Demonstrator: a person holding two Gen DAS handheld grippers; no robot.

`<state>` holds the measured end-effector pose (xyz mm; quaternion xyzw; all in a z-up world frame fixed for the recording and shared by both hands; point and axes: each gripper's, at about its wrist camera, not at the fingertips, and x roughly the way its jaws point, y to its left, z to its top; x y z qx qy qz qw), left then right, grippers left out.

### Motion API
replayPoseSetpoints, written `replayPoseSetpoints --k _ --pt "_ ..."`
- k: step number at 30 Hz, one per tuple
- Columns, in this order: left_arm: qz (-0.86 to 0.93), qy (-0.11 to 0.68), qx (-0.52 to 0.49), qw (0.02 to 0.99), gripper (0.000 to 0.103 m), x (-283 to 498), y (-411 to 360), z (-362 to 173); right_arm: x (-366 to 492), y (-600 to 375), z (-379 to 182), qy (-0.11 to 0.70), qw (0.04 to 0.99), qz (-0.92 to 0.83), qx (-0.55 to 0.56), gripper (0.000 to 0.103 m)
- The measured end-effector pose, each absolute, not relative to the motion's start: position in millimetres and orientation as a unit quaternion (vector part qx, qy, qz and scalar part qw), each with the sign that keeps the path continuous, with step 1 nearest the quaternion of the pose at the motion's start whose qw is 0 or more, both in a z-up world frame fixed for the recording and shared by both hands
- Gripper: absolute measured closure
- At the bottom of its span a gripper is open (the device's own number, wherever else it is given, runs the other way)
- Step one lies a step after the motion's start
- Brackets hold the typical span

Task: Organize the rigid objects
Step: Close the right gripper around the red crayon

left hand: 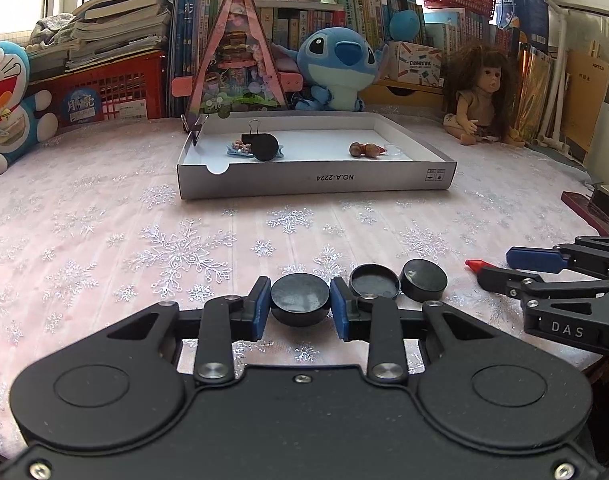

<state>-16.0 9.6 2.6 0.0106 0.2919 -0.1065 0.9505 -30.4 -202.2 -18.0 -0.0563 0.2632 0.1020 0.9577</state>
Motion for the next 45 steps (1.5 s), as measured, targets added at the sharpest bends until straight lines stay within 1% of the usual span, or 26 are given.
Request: replayPoseSetpoints --k 6,14,21,28,32,34,35,37,41,45 --pt "-0.101 0.290 0.009 0.952 0.073 -12.1 9.4 3.3 -22.8 -218.7 -17.9 0.272 0.959 0.058 -0.056 0.047" --pt "-0.093 0.291 0.004 0.952 0.073 -8.4 12.1 3.3 -27.8 -232.1 -17.6 0.277 0.957 0.046 -0.073 0.039" --pt "-0.086 0.292 -0.002 0.952 0.073 -4.9 15.0 2.2 -34.4 -246.4 -16.2 0.282 0.956 0.024 -0.083 0.038" --pt "-0.080 0.293 -0.008 0.953 0.073 -2.0 14.8 3.0 -32.6 -260.2 -16.2 0.284 0.957 -0.026 -0.051 0.036" --pt "-0.079 0.290 -0.007 0.954 0.073 -1.4 13.4 5.0 -39.9 -261.8 -13.3 0.263 0.965 0.017 -0.014 0.036" --pt "-0.077 0.289 -0.008 0.954 0.073 -0.7 13.2 5.2 -43.1 -256.9 -13.2 0.255 0.966 0.036 -0.011 0.034" --pt "-0.076 0.289 -0.009 0.954 0.073 -0.5 13.1 5.4 -43.6 -253.1 -13.3 0.251 0.967 0.037 -0.011 0.031" --pt "-0.075 0.289 -0.011 0.954 0.073 0.0 12.8 5.9 -44.7 -247.1 -13.6 0.241 0.970 0.036 -0.011 0.030" --pt "-0.075 0.287 -0.008 0.955 0.073 0.3 11.9 7.1 -43.3 -231.7 -15.1 0.229 0.971 0.048 -0.044 0.026" --pt "-0.074 0.285 -0.008 0.956 0.073 0.5 12.0 8.2 -37.4 -222.6 -17.8 0.235 0.967 0.063 -0.071 0.023"
